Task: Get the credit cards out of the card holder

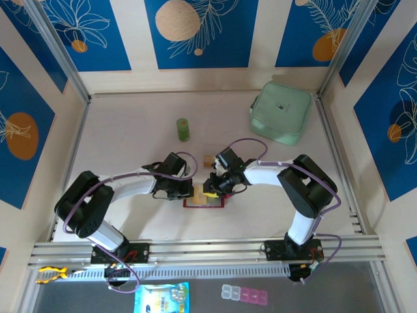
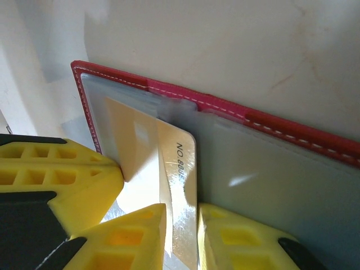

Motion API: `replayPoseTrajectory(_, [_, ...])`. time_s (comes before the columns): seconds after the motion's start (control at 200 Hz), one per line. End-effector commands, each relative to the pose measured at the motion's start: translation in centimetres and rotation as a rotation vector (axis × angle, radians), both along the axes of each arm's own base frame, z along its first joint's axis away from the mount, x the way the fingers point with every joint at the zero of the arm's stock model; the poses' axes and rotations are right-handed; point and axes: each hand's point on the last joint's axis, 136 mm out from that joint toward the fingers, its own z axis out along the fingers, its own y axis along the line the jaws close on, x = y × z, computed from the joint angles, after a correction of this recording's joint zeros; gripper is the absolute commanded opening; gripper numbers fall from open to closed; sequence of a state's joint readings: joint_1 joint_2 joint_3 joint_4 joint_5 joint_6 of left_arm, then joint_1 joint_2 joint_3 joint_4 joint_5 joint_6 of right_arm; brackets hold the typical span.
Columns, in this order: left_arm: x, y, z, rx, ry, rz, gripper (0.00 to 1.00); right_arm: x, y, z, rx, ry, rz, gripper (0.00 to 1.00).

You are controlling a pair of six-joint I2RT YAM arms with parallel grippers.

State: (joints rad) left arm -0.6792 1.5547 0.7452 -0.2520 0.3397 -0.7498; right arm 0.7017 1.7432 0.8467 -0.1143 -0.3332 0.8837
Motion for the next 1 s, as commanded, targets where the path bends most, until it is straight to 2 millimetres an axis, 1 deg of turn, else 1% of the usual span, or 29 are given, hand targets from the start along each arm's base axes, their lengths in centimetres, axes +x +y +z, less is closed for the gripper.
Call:
replayPoseTrajectory(0.0, [-0.4,0.5,-0.5,0.044,0.015,-0.011,0.01,-0.2,0.2,1.2,0.054,-0.003,-0.001,0.21])
replayPoseTrajectory(0.135, [-0.4,0.5,-0.4,0.043,0.012,-0.008,0.01,-0.1,0.7,1.4,0.098,0.008,-0.008,0.2])
replayPoseTrajectory(0.29, [-0.5,0.6,-0.4,0.047,0.013,-0.008,0.01,-0.1,0.5,0.7,0.097,0.026,-0.017,0.15])
replayPoseTrajectory(0.47, [-0.4,0.6,-0.3,0.049,0.01,-0.01,0.01,0.0,-0.5,0.5,0.081,0.024,-0.043,0.11])
replayPoseTrajectory(0.735, [-0.4,0.9,-0.1,0.065,0.006,-0.016,0.02,0.1,-2.3,0.4,0.053,0.017,-0.064,0.11])
replayPoseTrajectory(0.885, [-0.5,1.0,0.0,0.064,0.005,-0.016,0.02,-0.1,-3.2,0.9,0.024,-0.005,-0.061,0.1])
replayPoseTrajectory(0.995, [-0.5,1.0,0.3,0.061,0.0,-0.014,0.02,-0.2,-3.5,1.5,0.017,-0.027,-0.045,0.07])
